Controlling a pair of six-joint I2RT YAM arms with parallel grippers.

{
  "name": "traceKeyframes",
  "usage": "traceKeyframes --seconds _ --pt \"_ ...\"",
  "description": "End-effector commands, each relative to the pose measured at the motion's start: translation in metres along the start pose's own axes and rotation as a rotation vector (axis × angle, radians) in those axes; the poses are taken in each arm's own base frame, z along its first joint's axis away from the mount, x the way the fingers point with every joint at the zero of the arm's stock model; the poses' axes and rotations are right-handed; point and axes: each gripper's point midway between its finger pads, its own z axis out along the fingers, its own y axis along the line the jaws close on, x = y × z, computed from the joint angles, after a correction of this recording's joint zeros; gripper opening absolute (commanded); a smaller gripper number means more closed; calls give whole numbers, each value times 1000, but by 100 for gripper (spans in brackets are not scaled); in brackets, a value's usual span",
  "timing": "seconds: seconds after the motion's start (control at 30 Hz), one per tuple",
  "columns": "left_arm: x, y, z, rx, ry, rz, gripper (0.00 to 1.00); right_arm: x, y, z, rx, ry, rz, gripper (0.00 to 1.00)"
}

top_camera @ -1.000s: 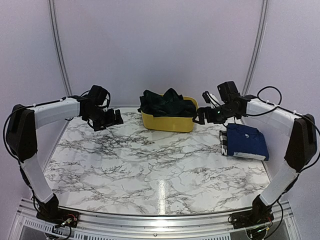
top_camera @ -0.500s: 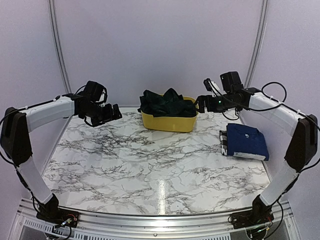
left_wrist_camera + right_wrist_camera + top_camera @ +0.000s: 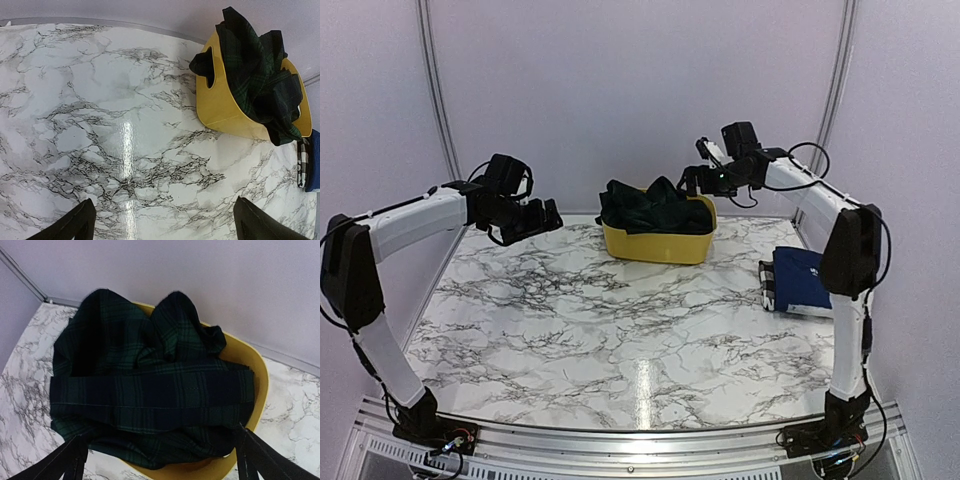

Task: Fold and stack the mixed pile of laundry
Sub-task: Pick up the crumpled skirt from the bin.

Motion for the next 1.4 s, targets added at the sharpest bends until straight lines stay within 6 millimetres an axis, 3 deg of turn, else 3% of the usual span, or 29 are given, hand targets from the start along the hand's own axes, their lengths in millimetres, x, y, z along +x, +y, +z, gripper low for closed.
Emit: traceKeyframes --seconds 0.0,0.27,0.43,0.53,0.57,0.6,0.67,0.77,0.93,1.07,1.2,1.37 --pt "-19 -3 -3 3 -44 5 99 28 -6 41 52 111 -13 98" --pt "-12 11 4 -18 -18 -12 99 83 -26 110 158 222 -13 99" --pt "-15 23 5 -33 -16 -30 99 86 -45 141 210 177 -8 94" --pt "-15 28 5 -40 -14 -38 99 70 -59 153 216 97 10 71" --pt "-15 29 5 -39 -14 -39 99 62 -64 153 218 66 19 61" --pt "-16 30 5 -38 -14 -40 99 52 -69 152 219 31 31 44" --pt "-18 30 4 -37 -18 -39 99 30 -70 144 196 -37 38 25" --pt "-20 29 2 -35 -25 -43 99 -13 -59 120 135 -149 23 2" --pt "-22 26 -2 -18 -30 -72 99 -103 -15 40 -15 -394 2 0" --pt "-24 23 -9 -1 -46 -94 99 -166 30 -45 -161 -597 -9 0" --pt "-26 23 -18 9 -76 -105 99 -202 63 -114 -278 -739 -29 0" --pt "-28 23 -29 14 -107 -114 99 -224 107 -193 -415 -867 -86 0"
